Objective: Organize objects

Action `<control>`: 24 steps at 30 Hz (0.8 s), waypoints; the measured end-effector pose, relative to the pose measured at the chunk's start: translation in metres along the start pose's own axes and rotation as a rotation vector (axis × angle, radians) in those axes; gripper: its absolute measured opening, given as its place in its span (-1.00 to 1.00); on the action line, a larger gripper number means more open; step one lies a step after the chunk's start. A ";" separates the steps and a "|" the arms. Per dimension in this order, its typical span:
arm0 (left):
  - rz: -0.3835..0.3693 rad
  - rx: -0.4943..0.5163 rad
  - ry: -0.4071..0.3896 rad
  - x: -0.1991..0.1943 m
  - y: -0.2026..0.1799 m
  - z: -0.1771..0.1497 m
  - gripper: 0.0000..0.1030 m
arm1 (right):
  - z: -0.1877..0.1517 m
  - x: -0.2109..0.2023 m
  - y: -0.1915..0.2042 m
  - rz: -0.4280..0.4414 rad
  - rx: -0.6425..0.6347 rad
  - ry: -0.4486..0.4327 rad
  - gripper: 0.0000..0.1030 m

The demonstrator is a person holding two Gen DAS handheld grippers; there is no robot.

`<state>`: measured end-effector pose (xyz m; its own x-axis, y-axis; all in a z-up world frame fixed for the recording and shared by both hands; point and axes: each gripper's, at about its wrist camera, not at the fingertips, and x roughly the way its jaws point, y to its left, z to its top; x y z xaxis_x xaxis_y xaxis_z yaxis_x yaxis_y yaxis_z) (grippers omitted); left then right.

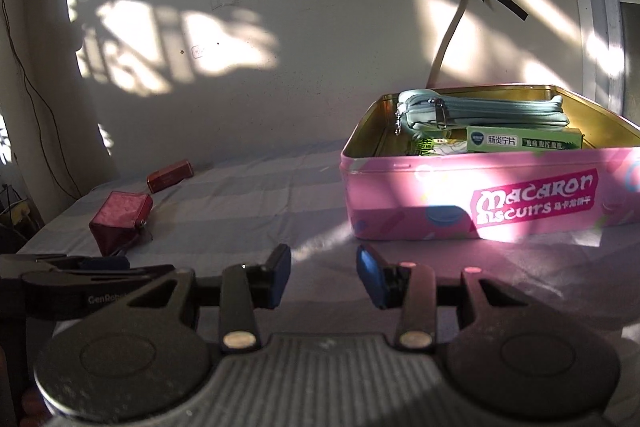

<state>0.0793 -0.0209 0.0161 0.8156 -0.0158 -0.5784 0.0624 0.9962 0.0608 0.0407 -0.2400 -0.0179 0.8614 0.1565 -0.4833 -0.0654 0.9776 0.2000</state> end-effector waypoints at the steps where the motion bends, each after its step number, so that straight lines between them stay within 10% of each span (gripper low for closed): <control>1: 0.004 -0.003 -0.001 0.000 0.004 -0.001 0.22 | -0.001 0.005 0.003 -0.002 -0.004 0.016 -0.26; 24: 0.143 -0.147 -0.050 0.001 0.115 -0.008 0.28 | 0.003 0.056 0.066 0.017 -0.143 0.121 -0.19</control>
<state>0.0832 0.0943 0.0162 0.8376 0.1262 -0.5315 -0.1379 0.9903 0.0178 0.0866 -0.1670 -0.0289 0.7932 0.1809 -0.5815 -0.1579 0.9833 0.0904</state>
